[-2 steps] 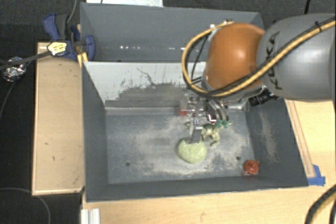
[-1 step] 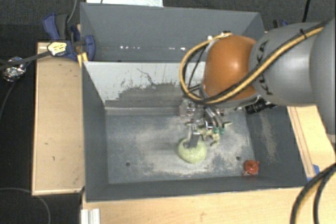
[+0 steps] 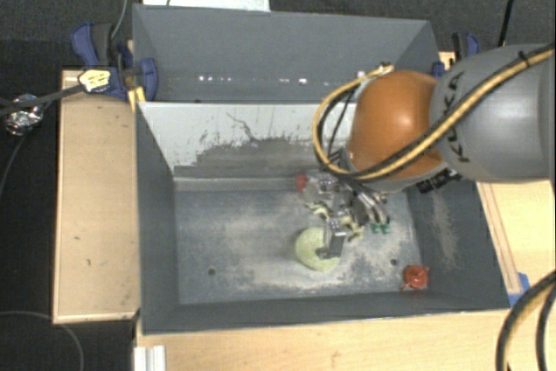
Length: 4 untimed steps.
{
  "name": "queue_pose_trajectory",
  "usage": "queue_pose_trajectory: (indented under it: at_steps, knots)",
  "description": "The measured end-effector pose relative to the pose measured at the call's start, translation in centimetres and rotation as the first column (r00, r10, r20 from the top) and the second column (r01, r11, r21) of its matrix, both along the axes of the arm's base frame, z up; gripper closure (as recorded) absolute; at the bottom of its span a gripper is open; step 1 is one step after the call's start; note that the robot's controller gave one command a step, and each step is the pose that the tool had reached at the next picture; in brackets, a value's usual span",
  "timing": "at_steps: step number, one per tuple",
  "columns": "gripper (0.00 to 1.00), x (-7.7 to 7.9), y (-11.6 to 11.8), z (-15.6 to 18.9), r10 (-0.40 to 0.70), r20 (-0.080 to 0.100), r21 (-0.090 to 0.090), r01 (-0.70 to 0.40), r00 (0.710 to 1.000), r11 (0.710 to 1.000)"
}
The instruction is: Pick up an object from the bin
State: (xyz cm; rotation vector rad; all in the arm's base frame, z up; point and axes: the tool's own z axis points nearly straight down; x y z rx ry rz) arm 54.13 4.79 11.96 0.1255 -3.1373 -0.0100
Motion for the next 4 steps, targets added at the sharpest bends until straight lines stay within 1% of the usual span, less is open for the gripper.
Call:
queue_pose_trajectory:
  at_steps: [1,2,3,4]
  knots:
    - [0.00,-0.2,-3.2,-1.2,-0.001,0.011,-0.008,0.002,1.000,1.000]
    - [0.00,-0.4,-3.9,-3.0,-0.179,0.003,-0.003,0.179,0.984,0.984]
    - [0.00,-0.7,-4.2,-3.7,-0.116,0.006,-0.005,0.116,0.993,0.993]
    - [0.00,-1.2,-4.5,-4.1,-0.090,0.008,-0.003,0.090,0.996,0.996]
